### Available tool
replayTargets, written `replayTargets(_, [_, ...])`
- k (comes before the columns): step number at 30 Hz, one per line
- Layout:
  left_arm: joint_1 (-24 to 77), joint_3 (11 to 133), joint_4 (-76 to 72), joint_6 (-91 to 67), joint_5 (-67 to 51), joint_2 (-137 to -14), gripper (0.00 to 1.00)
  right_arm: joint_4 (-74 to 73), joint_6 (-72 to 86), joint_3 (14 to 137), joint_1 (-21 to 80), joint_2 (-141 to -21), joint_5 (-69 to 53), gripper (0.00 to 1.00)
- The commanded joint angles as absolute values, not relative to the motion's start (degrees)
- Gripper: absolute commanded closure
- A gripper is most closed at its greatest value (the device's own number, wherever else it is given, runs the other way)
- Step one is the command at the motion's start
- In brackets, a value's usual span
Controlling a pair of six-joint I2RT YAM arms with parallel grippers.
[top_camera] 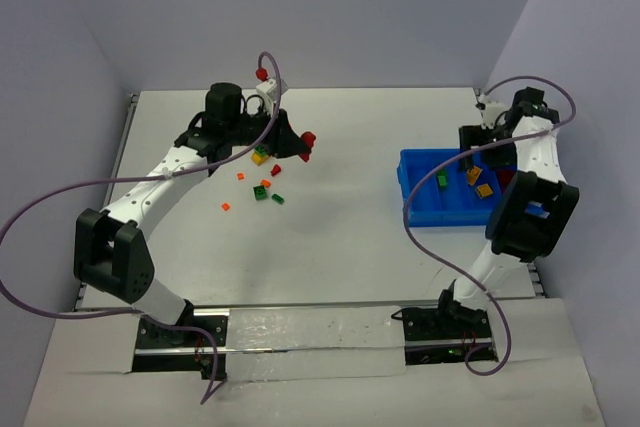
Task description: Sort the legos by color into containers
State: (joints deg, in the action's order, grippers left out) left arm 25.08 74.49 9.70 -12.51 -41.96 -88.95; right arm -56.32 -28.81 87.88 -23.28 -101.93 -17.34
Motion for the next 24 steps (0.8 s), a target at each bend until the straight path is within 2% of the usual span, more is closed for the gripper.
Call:
replayTargets(1, [26.27,74.36,4.53,-15.73,-51.33,-86.58,1.00,-59.89,-21.53,93.00,-15.70,-91.51,-35.47,0.00])
replayTargets(8, [30.90,73.23,13.20,-2.52,-38.49,-83.44,1.00,-47.58,2.19,90.03,2.83,-88.24,-50.52,0.00])
replayTargets(13, [35.95,71.78,16.35,6.18,-26.80,-81.16,1.00,-35.44,13.59,85.52,9.77,-88.22,-53.34,0.01])
replayTargets(24, [39.83,70.41,17.57,10.45,-21.61,-79.37,1.00,-34.66,13.95,86.06,20.07,-89.83,-52.26,0.09])
